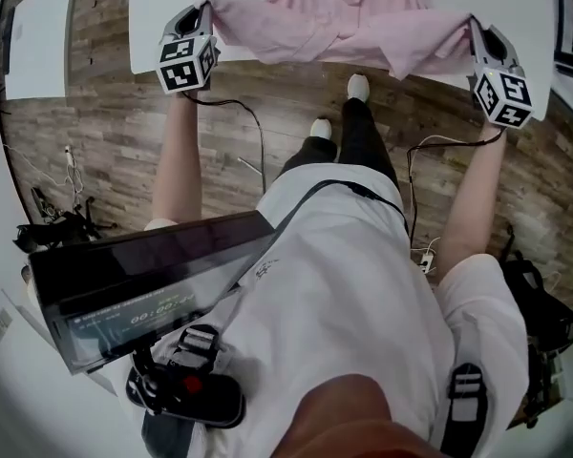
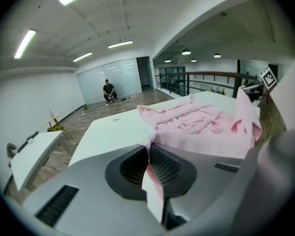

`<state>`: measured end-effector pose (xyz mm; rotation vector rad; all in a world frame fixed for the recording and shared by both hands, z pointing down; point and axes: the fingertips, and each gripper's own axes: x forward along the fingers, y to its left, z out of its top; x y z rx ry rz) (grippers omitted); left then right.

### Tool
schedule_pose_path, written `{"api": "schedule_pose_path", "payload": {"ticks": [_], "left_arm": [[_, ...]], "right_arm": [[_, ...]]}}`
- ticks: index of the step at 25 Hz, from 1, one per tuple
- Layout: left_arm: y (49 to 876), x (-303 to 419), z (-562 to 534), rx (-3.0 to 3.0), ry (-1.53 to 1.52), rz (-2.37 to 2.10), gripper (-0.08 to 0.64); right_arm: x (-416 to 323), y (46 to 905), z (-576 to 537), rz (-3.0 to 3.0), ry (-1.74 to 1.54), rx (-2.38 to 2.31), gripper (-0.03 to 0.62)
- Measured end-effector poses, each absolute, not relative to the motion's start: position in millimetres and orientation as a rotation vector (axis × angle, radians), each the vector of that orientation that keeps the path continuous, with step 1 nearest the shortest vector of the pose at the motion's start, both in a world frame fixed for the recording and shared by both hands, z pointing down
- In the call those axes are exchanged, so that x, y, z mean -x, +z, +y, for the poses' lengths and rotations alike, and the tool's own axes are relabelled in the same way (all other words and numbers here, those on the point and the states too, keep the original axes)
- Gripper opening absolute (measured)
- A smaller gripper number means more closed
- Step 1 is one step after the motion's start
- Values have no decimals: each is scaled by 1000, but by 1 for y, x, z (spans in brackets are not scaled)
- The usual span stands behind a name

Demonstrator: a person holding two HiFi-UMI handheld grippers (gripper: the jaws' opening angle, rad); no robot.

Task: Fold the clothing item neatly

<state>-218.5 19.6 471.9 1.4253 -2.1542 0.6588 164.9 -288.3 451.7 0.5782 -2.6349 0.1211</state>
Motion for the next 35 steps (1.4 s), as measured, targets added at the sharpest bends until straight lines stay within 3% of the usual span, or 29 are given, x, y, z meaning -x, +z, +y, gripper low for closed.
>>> {"api": "schedule_pose_path", "payload": {"ticks": [9, 18, 21, 24, 30, 35], "left_arm": [[521, 252, -16, -1223, 948, -2182, 11], [546, 255, -26, -1262, 1042, -2126, 12], [548, 251, -20, -1249, 993, -2090, 18], [537, 249, -15, -1248, 929, -2074, 81], [498, 247, -16, -1283, 821, -2036, 91], [492, 186, -29, -1474, 824, -1885, 89]], "right_arm": [[-153, 514, -346, -2424, -25, -531, 8], [-134, 545, -352, -2358, 0, -447, 12], [-137, 547, -336, -2316, 33, -414, 107], [-146, 534, -330, -2299, 34, -451, 182], [-152, 484, -321, -2338, -24, -531, 190], [-132, 467, -268, -2435, 33, -355, 188]]}}
